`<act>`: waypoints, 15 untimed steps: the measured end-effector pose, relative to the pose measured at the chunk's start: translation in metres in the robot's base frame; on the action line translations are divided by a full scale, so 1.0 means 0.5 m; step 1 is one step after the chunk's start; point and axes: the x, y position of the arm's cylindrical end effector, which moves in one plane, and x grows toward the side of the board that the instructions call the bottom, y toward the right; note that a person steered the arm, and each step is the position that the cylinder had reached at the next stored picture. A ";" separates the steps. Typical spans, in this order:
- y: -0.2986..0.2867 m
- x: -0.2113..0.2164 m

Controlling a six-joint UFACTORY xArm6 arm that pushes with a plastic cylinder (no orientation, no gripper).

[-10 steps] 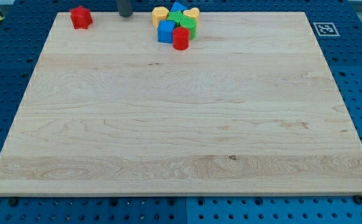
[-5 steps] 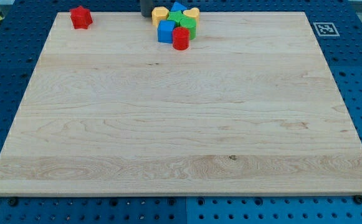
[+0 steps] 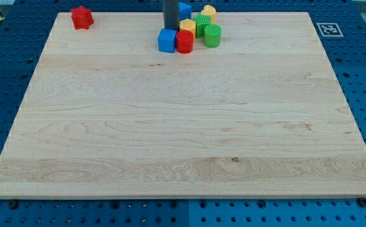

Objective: Separate the blue triangle from the group of blocks

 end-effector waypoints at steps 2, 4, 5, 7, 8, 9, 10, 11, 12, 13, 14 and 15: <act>-0.089 -0.137; -0.069 -0.135; -0.027 -0.138; 0.039 -0.135; 0.067 -0.135; 0.129 -0.136; 0.198 -0.137; 0.265 -0.137; 0.318 -0.138; 0.366 -0.138; 0.409 -0.139; 0.448 -0.139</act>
